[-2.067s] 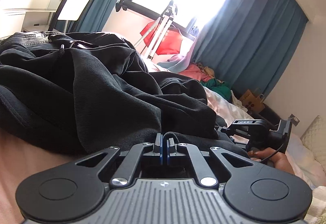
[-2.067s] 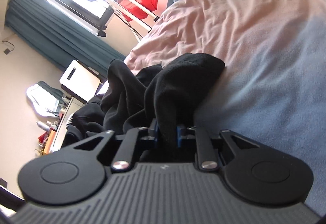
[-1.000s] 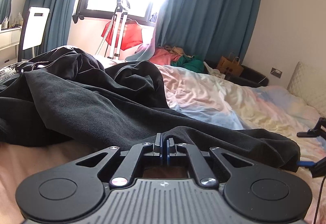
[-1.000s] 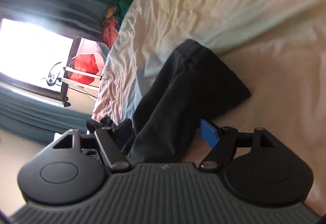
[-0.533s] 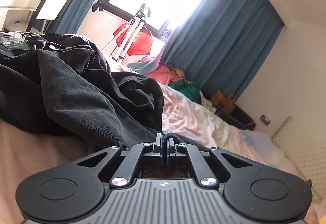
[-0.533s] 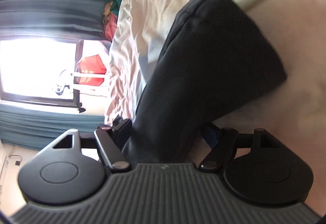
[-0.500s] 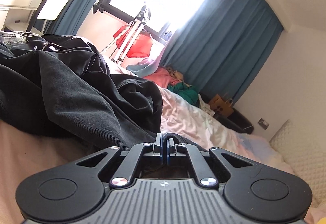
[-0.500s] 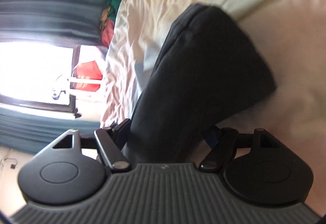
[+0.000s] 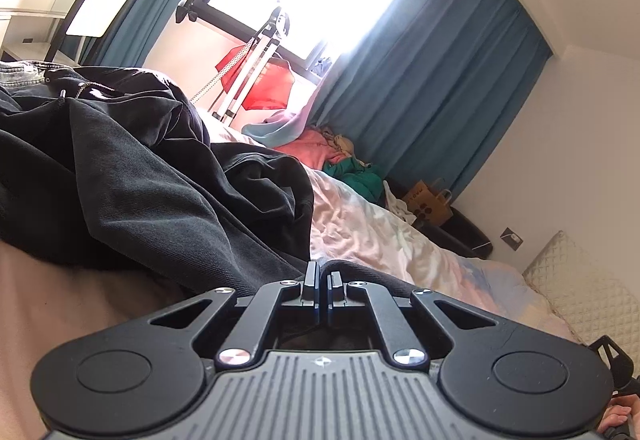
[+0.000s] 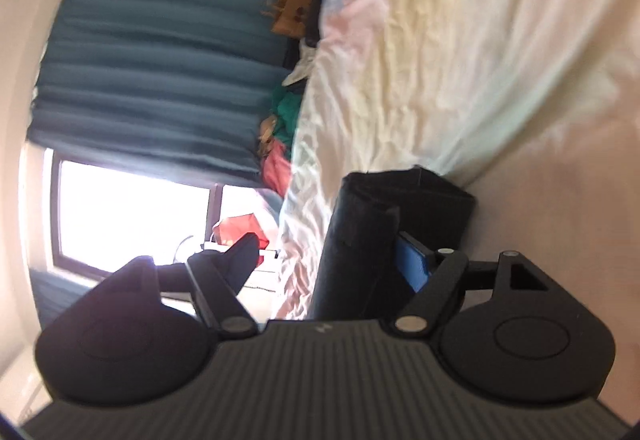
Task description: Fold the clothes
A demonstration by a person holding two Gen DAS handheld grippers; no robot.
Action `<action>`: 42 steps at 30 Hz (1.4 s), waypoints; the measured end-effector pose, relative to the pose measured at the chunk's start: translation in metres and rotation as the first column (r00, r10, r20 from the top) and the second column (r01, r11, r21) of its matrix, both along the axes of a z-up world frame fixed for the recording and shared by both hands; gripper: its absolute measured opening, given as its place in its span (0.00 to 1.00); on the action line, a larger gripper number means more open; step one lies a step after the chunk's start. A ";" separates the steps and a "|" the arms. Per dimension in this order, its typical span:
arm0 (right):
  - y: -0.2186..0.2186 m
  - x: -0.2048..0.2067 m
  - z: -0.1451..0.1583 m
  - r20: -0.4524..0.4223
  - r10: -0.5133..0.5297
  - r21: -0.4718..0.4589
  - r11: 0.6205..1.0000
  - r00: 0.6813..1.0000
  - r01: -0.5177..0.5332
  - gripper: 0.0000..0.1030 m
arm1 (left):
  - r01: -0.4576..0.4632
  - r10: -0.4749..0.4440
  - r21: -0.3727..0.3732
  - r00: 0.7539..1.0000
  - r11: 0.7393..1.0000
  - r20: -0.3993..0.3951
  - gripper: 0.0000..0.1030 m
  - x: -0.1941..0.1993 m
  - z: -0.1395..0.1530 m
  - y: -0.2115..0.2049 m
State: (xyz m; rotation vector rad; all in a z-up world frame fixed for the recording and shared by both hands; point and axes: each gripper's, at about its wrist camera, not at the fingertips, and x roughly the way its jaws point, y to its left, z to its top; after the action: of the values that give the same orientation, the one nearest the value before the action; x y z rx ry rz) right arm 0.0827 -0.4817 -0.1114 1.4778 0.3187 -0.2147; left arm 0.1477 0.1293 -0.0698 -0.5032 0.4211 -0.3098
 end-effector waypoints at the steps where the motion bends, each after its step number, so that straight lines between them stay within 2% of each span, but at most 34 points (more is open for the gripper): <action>1: -0.005 -0.004 -0.008 -0.045 0.006 0.041 0.999 0.999 -0.004 0.74 | 0.002 -0.002 0.005 1.000 1.000 -0.004 0.03 -0.001 0.000 -0.001; 5: 0.007 -0.011 -0.030 -0.193 0.079 0.136 0.989 0.978 -0.053 0.74 | -0.002 0.002 0.024 1.000 1.000 -0.016 0.03 -0.002 -0.002 -0.003; 8: 0.031 -0.007 -0.031 -0.245 0.175 0.118 0.982 0.954 -0.149 0.74 | -0.010 0.010 0.026 1.000 1.000 -0.021 0.03 -0.004 -0.002 -0.003; 13: 0.081 0.013 -0.030 -0.236 0.357 0.075 0.934 0.904 -0.349 0.74 | -0.020 0.020 -0.003 1.000 1.000 -0.013 0.03 -0.004 -0.003 0.000; 16: 0.106 0.032 -0.033 -0.191 0.422 0.071 0.907 0.887 -0.416 0.74 | -0.023 0.025 -0.079 1.000 0.997 0.015 0.03 -0.007 -0.003 0.007; 20: 0.132 0.053 -0.039 -0.152 0.474 0.087 0.880 0.867 -0.466 0.73 | -0.037 0.037 -0.113 0.999 0.993 0.005 0.03 -0.005 -0.004 0.012; 21: 0.134 0.053 -0.040 -0.172 0.454 0.079 0.891 0.874 -0.447 0.73 | -0.040 0.040 -0.111 0.999 0.993 0.003 0.03 -0.005 -0.005 0.012; 22: 0.133 0.049 -0.040 -0.189 0.405 0.059 0.914 0.895 -0.401 0.73 | -0.042 0.042 -0.110 0.999 0.993 0.001 0.03 -0.005 -0.005 0.012; 24: 0.119 0.036 -0.035 -0.194 0.271 0.000 0.961 0.943 -0.276 0.73 | -0.043 0.043 -0.108 0.999 0.993 -0.002 0.03 -0.004 -0.005 0.011; 26: 0.097 0.024 -0.031 -0.165 0.122 -0.027 0.991 0.979 -0.128 0.72 | -0.040 0.040 -0.103 0.999 0.994 -0.003 0.03 -0.004 -0.005 0.010; 28: 0.078 0.015 -0.027 -0.179 -0.021 -0.042 0.999 0.984 0.013 0.65 | -0.032 0.031 -0.092 1.000 0.995 -0.003 0.03 -0.003 -0.005 0.009; 30: 0.061 0.020 -0.026 -0.239 -0.107 -0.055 0.994 0.965 0.096 0.56 | -0.020 0.019 -0.093 1.000 0.995 -0.016 0.03 -0.002 -0.007 0.008; 31: 0.053 0.029 -0.027 -0.275 -0.127 -0.061 0.992 0.953 0.114 0.45 | -0.014 0.011 -0.101 0.999 0.995 -0.034 0.03 -0.001 -0.010 0.008; 33: 0.044 0.055 -0.027 -0.330 -0.110 -0.054 0.994 0.938 0.098 0.33 | -0.007 0.000 -0.108 0.998 0.994 -0.060 0.03 0.001 -0.014 0.009; 34: 0.043 0.068 -0.024 -0.337 -0.099 -0.067 0.994 0.936 0.081 0.22 | -0.008 0.003 -0.096 0.998 0.995 -0.057 0.03 0.000 -0.015 0.008; 35: 0.046 0.079 -0.016 -0.318 -0.084 -0.101 0.993 0.944 0.054 0.20 | -0.010 0.005 -0.083 0.998 0.996 -0.055 0.03 0.000 -0.016 0.007; 38: 0.054 0.112 0.014 -0.229 -0.015 -0.173 0.985 0.973 -0.026 0.17 | -0.006 0.003 -0.065 0.999 0.998 -0.038 0.03 0.002 -0.012 0.004; 40: 0.054 0.138 0.043 -0.118 0.045 -0.201 0.977 0.992 -0.068 0.16 | -0.009 0.009 -0.015 1.000 1.000 -0.008 0.03 0.001 -0.006 -0.002; 42: 0.054 0.154 0.079 0.016 0.082 -0.279 0.957 0.996 -0.074 0.16 | 0.003 -0.004 0.018 0.999 1.000 0.040 0.03 -0.002 0.003 -0.010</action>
State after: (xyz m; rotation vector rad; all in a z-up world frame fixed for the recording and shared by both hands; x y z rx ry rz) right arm 0.2370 -0.4278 -0.0328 1.1864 0.3106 -0.1678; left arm 0.1460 0.1196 -0.0673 -0.4776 0.3856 -0.3184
